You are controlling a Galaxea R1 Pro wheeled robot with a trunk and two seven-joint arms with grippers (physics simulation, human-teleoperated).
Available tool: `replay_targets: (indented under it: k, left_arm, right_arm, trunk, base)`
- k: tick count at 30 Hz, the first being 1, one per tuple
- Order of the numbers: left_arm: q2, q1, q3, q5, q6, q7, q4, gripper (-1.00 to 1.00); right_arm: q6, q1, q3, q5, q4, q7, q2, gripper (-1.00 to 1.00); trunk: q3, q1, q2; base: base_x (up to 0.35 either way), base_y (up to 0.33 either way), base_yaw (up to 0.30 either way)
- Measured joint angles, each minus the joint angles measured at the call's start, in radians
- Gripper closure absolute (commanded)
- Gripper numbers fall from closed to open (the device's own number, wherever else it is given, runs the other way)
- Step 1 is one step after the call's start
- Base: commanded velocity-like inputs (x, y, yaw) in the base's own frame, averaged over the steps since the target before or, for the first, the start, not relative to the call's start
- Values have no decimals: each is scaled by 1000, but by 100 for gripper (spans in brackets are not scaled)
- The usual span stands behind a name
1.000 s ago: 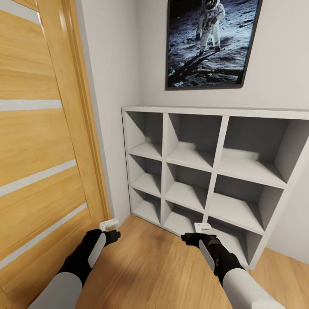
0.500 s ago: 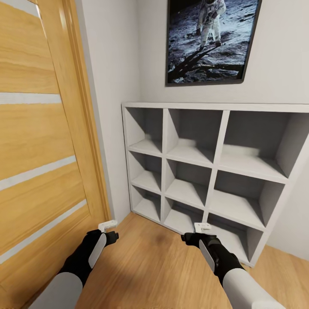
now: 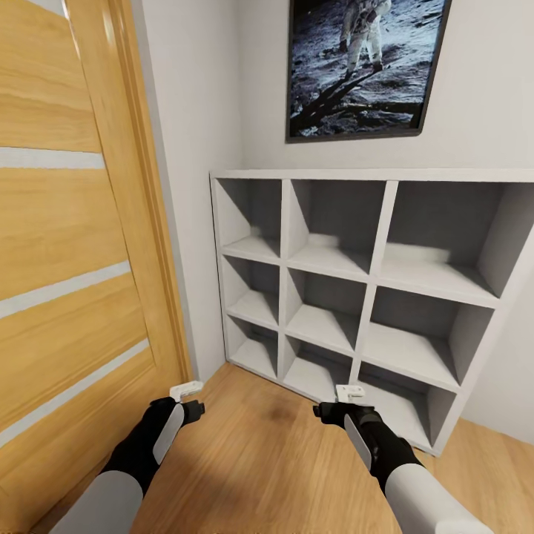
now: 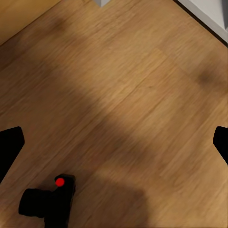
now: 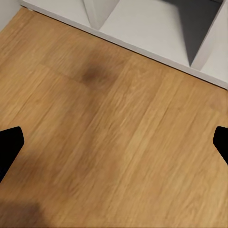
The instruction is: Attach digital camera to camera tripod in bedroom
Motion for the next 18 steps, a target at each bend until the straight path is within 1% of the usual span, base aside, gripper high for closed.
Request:
replay_targets:
  k: [18]
  left_arm:
    - [0,0,0,1,-1,1,-6,-100]
  right_arm:
    - [-1,0,1,1,0,-6,-3,-100]
  trunk:
    - [-56,69,-126]
  base:
    - [0,0,0]
